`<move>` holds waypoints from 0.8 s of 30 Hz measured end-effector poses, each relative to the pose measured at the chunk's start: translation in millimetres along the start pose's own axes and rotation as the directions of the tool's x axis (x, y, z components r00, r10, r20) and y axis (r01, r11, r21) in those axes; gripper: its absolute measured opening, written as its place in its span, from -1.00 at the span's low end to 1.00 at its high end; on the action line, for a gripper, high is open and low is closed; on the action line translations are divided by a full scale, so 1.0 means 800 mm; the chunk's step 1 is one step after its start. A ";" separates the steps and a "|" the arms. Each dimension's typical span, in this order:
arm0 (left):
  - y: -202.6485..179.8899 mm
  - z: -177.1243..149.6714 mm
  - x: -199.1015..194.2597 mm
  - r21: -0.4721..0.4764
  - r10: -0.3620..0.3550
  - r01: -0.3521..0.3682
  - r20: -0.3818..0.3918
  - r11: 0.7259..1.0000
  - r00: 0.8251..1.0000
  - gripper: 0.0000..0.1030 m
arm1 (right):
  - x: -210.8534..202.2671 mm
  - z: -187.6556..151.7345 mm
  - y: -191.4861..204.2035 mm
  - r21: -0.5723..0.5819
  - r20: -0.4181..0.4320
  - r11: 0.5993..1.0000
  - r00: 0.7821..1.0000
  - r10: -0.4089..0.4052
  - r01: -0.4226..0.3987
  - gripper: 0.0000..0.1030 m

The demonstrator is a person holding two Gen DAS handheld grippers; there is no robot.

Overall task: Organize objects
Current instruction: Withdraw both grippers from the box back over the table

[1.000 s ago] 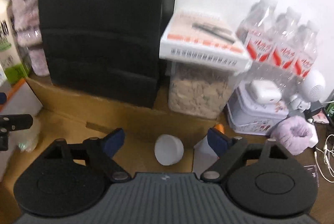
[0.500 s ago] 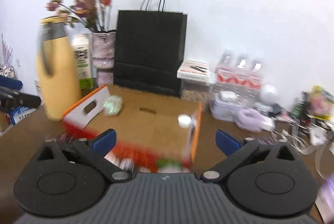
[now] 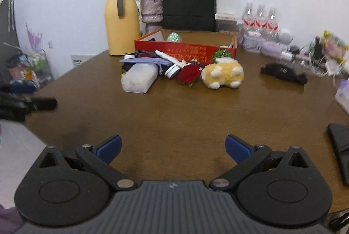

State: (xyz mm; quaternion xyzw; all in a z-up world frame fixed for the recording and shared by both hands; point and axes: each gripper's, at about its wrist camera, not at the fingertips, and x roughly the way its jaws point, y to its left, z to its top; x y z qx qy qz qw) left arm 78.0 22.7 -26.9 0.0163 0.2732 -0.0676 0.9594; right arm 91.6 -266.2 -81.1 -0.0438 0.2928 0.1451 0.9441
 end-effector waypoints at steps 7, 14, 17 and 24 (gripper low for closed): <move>0.003 -0.002 0.000 -0.025 0.004 -0.003 0.027 1.000 1.000 1.00 | 0.005 0.002 0.014 0.006 0.028 1.000 0.999 -0.022 0.022 1.00; 0.017 0.003 0.041 -0.055 0.027 -0.028 -0.027 0.998 0.999 0.99 | 0.040 0.008 0.010 0.007 -0.026 0.999 0.999 -0.044 0.045 1.00; 0.022 0.013 0.062 -0.049 0.027 -0.028 -0.032 0.998 0.999 0.99 | 0.061 0.016 0.006 0.007 -0.050 0.998 0.997 -0.064 0.065 1.00; 0.029 0.064 0.125 -0.007 0.012 -0.012 0.030 1.000 0.999 0.84 | 0.108 0.061 -0.003 -0.007 0.007 0.997 0.997 -0.071 0.071 1.00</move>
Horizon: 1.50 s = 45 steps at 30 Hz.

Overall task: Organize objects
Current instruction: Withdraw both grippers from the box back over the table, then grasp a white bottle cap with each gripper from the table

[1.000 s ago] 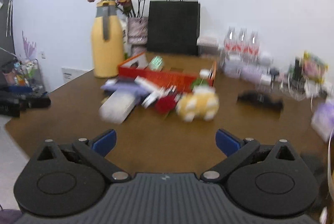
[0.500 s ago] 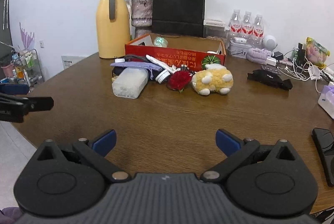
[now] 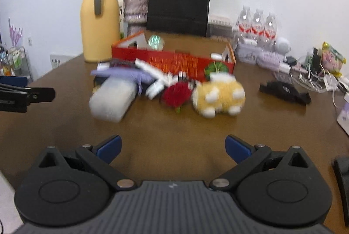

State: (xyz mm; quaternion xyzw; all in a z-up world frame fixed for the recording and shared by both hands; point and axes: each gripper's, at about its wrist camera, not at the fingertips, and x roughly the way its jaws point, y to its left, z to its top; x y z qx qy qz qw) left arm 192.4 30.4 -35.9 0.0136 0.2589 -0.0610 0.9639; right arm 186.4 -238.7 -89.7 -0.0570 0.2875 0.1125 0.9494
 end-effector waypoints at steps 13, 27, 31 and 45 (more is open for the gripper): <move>0.029 0.070 0.189 -0.048 -0.057 0.054 -0.073 0.997 0.996 -0.03 | 0.167 0.080 -0.006 0.065 0.001 0.991 0.993 0.115 -0.115 0.00; 0.036 0.052 0.120 -0.150 -0.052 0.046 -0.039 0.988 0.998 -0.48 | 0.140 0.053 -0.009 0.095 0.037 0.994 0.998 0.059 -0.062 -0.90; 0.021 0.032 0.050 -0.142 -0.098 0.098 0.007 0.985 0.995 -0.48 | 0.072 0.037 -0.008 0.119 0.095 0.991 0.994 0.056 -0.067 -0.90; -0.066 -0.062 -0.028 0.005 -0.077 0.078 -0.123 0.997 0.989 -0.48 | -0.026 -0.088 -0.029 0.247 0.008 0.968 0.999 0.038 -0.039 -0.86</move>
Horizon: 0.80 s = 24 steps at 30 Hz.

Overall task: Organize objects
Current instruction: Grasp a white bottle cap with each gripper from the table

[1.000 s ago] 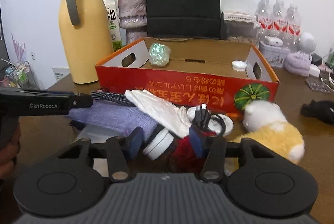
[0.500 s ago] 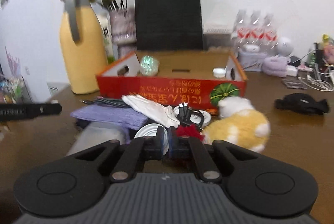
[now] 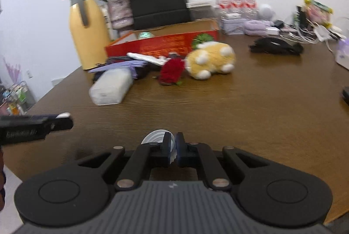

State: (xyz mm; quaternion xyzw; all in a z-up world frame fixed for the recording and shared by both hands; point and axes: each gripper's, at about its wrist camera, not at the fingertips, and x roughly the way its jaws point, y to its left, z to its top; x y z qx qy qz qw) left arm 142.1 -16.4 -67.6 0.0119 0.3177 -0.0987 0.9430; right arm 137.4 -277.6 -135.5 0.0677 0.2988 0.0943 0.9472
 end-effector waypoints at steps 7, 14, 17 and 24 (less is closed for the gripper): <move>-0.010 -0.020 0.007 0.053 0.026 -0.025 -0.010 0.998 1.000 -0.47 | -0.013 -0.010 -0.002 -0.007 0.054 1.000 0.998 -0.017 0.017 0.23; -0.007 -0.032 0.014 0.072 0.026 -0.024 -0.020 0.997 0.999 -0.03 | -0.001 -0.014 0.024 -0.102 0.023 0.995 1.000 -0.017 0.019 0.20; -0.003 -0.032 0.018 0.068 0.036 -0.035 -0.023 0.997 0.999 0.02 | 0.010 -0.017 0.025 -0.105 -0.005 0.994 1.000 -0.014 0.013 -0.02; -0.008 -0.024 0.017 0.135 -0.023 0.025 -0.018 0.991 1.000 -0.49 | 0.014 -0.011 0.031 -0.135 0.001 0.991 1.000 -0.007 0.007 -0.20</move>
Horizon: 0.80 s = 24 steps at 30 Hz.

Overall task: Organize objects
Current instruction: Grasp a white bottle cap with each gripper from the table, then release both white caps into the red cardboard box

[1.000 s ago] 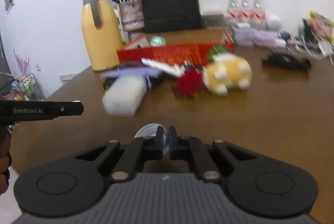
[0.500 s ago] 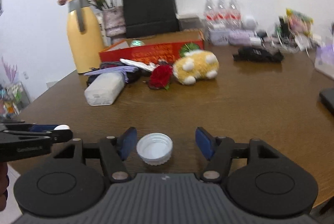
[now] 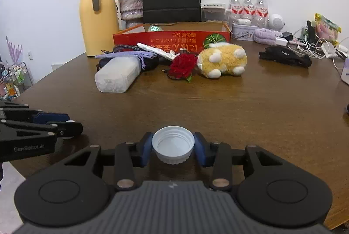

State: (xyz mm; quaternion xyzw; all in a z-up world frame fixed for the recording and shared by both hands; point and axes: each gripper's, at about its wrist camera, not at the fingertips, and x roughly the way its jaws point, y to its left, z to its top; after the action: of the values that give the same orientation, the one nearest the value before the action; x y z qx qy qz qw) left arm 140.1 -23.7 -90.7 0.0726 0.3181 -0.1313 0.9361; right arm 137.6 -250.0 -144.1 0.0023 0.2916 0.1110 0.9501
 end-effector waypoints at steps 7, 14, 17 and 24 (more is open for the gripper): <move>0.039 0.078 0.011 -0.035 -0.014 0.017 0.103 0.999 0.995 -0.49 | -0.004 0.068 -0.028 -0.036 0.106 0.999 0.994 0.001 0.002 -0.20; 0.090 0.251 0.091 -0.044 -0.109 0.117 0.156 0.992 0.982 -0.49 | 0.065 0.234 -0.066 -0.119 0.216 0.990 0.971 0.101 -0.076 -0.20; 0.100 0.315 0.173 -0.048 -0.103 0.107 0.079 0.993 0.992 -0.49 | 0.156 0.311 -0.087 -0.083 0.114 0.983 0.979 0.171 -0.162 -0.20; 0.139 0.382 0.366 -0.183 0.007 -0.037 -0.162 0.982 0.987 -0.49 | 0.418 0.381 -0.105 -0.014 -0.159 1.000 0.987 0.019 -0.021 -0.17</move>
State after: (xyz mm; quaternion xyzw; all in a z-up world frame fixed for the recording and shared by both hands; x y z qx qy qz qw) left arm 572.3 -43.0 -24.1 -0.0008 0.4027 -0.0843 0.9115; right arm 593.4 -242.7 -82.2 -0.0110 0.3656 0.1226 0.9226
